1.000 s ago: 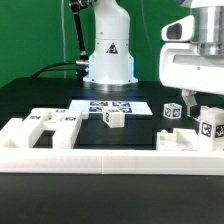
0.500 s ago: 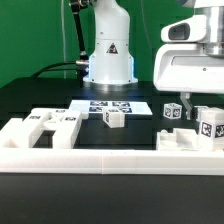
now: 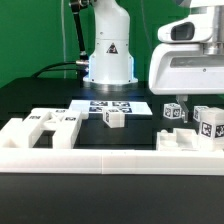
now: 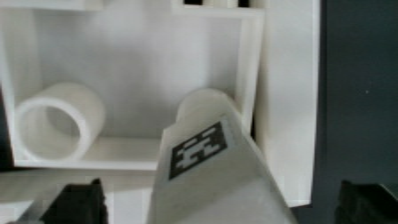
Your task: Assemble chair
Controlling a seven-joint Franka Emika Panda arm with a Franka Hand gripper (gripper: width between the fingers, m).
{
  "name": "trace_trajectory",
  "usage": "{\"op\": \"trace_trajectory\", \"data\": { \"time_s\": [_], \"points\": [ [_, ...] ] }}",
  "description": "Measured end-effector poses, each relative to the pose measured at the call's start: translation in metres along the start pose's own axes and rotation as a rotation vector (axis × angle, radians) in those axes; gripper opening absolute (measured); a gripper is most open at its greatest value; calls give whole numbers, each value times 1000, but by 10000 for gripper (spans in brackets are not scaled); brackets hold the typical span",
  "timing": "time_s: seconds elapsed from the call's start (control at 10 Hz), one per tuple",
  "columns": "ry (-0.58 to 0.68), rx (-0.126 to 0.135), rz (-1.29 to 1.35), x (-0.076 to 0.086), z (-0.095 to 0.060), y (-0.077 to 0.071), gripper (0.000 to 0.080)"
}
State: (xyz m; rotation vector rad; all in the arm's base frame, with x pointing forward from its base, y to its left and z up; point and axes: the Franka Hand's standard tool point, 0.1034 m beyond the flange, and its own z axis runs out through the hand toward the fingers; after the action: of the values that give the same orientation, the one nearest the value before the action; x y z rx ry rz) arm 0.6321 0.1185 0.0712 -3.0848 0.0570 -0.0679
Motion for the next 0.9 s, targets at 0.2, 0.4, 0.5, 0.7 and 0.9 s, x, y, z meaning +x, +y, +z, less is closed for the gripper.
{"op": "trace_trajectory", "data": {
  "time_s": [0.2, 0.4, 0.5, 0.7, 0.9],
  "points": [
    [0, -1, -136, 1, 0, 3, 649],
    [0, -5, -177, 1, 0, 4, 521],
    [0, -5, -177, 1, 0, 4, 386],
    [0, -5, -138, 1, 0, 4, 288],
    [1, -5, 14, 1, 0, 4, 288]
  ]
}}
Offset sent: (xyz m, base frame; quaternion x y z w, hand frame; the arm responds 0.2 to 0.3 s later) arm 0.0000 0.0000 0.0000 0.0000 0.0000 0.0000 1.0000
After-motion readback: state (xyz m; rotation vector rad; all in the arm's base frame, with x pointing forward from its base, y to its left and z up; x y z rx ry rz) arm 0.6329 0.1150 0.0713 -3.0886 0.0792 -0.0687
